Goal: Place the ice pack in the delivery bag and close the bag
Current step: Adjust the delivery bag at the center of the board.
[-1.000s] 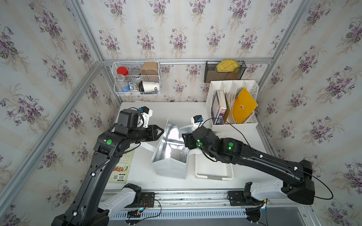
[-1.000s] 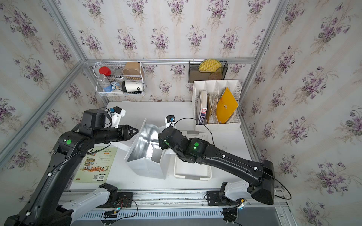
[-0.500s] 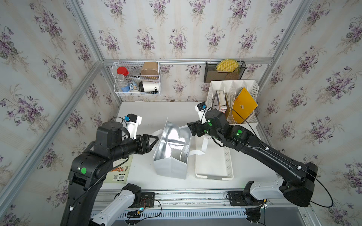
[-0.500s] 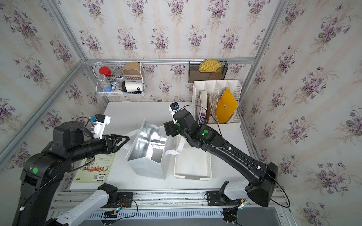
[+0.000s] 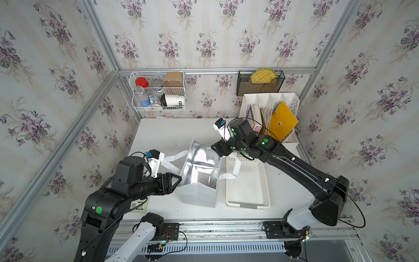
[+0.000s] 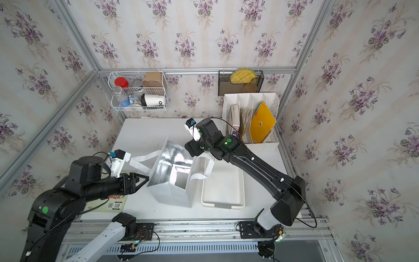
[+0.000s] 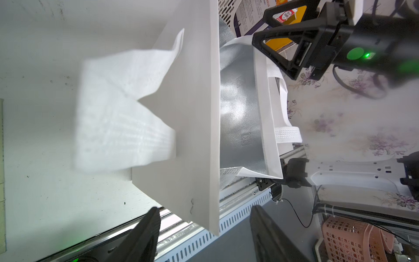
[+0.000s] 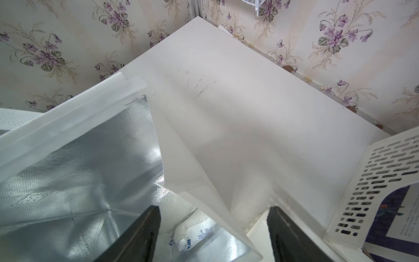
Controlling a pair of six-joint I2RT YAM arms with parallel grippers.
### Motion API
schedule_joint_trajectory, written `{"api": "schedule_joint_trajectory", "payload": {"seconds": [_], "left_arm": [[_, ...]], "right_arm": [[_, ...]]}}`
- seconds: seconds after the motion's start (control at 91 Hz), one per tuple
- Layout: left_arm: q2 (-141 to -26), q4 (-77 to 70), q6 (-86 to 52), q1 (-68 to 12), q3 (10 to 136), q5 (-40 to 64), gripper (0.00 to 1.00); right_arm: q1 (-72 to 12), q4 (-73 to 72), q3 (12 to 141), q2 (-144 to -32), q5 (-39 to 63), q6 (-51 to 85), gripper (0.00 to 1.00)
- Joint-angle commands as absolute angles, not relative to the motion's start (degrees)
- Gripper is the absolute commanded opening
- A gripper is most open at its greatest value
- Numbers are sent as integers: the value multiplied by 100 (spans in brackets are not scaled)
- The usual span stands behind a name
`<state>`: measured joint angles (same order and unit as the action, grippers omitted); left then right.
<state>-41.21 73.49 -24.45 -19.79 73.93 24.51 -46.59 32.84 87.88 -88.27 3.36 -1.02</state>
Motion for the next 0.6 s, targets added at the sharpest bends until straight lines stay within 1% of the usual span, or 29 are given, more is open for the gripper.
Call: {"api": "schedule_joint_trajectory", "payload": {"seconds": [0.0,0.11,0.275,0.319,0.385,0.473,0.594], "left_arm": [[-4096,7147,-2523,-1978,7232,2563,64],[-4112,7022,-2549,-1977,7124,2632,56],[-4121,6859,-2598,-1975,6996,2681,56],[-4130,6785,-2622,-1977,6921,2719,51],[-4151,6693,-2658,-1975,6806,2744,47],[-4200,6651,-2671,-1978,6753,2624,42],[-4280,6636,-2672,-1978,6804,2403,22]], "right_arm": [[-4667,3415,8857,-8916,289,-250,80],[-4667,3573,8974,-9082,119,-308,80],[-4667,3787,9151,-9350,196,-399,77],[-4667,3811,9170,-9380,190,-404,76],[-4667,3807,9203,-9400,158,-377,73],[-4672,3830,9232,-9371,167,-360,67],[-4674,3838,9233,-9329,155,-328,51]]}}
